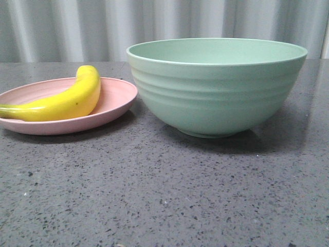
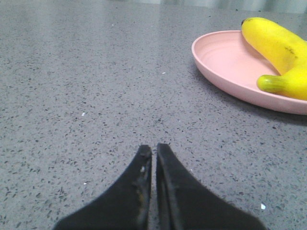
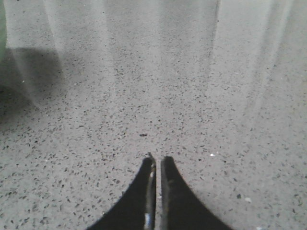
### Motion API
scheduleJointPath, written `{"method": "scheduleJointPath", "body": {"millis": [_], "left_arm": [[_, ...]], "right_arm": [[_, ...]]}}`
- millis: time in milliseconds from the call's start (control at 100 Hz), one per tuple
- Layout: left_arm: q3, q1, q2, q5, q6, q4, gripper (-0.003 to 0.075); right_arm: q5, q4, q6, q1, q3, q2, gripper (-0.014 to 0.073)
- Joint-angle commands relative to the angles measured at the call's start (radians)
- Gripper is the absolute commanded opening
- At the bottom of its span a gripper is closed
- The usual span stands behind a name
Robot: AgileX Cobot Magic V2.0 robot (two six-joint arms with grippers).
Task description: Transfer banana from pink plate to green bowl
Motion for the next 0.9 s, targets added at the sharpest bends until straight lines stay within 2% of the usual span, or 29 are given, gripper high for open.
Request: {"method": "scheduleJointPath", "body": {"millis": [0, 890], "left_arm": [[0.01, 0.001, -0.025, -0.043, -0.002, -0.001, -0.002], [0.01, 0.001, -0.025, -0.05, -0.002, 0.019, -0.002]], "right_arm": [[-0.019, -0.013, -0.004, -0.007, 0.019, -0.024, -0.0071], [-0.019, -0.013, -0.004, -0.007, 0.019, -0.024, -0.0071]]}}
